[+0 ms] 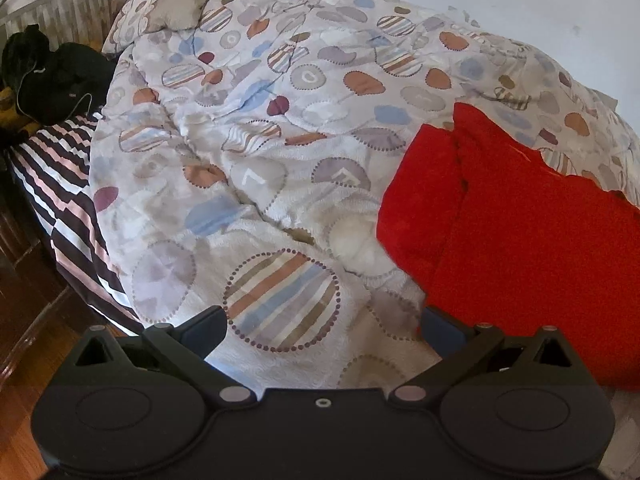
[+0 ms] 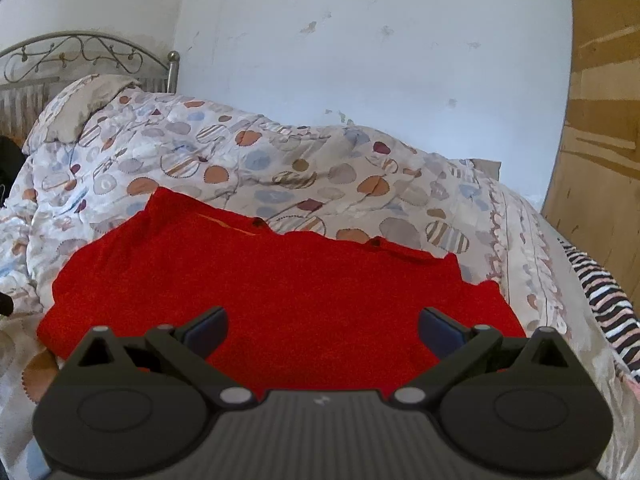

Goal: Fold small clothes

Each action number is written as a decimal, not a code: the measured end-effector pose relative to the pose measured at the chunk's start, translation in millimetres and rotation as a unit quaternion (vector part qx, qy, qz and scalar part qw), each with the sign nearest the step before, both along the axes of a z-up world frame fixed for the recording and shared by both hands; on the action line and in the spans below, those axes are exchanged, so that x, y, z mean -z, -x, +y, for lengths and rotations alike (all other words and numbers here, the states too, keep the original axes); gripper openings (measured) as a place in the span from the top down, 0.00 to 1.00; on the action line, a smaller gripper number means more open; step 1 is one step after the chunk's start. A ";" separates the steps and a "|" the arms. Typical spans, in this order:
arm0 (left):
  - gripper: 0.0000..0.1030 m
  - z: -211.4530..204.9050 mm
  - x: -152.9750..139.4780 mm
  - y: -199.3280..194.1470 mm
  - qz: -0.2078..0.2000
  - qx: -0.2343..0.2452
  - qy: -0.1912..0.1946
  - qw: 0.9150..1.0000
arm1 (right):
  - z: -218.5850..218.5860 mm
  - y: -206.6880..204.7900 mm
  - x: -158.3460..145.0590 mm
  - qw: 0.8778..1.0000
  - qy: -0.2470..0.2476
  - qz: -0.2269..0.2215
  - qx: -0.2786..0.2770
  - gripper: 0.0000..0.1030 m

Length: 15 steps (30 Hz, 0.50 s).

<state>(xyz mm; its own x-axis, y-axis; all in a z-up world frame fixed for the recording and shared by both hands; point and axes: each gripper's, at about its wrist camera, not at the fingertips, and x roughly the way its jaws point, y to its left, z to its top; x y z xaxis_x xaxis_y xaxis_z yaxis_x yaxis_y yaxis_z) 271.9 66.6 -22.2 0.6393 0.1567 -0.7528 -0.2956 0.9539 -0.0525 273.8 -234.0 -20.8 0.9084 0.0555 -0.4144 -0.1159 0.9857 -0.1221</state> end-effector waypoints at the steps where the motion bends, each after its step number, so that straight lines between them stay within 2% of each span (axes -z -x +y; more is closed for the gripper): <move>1: 0.01 -0.3 -0.4 -0.3 0.000 -0.001 0.000 1.000 | 0.6 -1.0 0.7 1.000 0.003 0.004 -0.002 0.00; 9: 0.01 -2.4 3.1 -2.6 0.014 0.001 0.019 1.000 | 1.3 -6.6 13.9 1.000 0.001 0.028 -0.002 0.00; 15: 0.01 -5.5 8.3 -2.9 0.018 0.005 0.026 0.999 | -2.0 -7.6 38.2 0.999 -0.017 0.046 0.005 0.00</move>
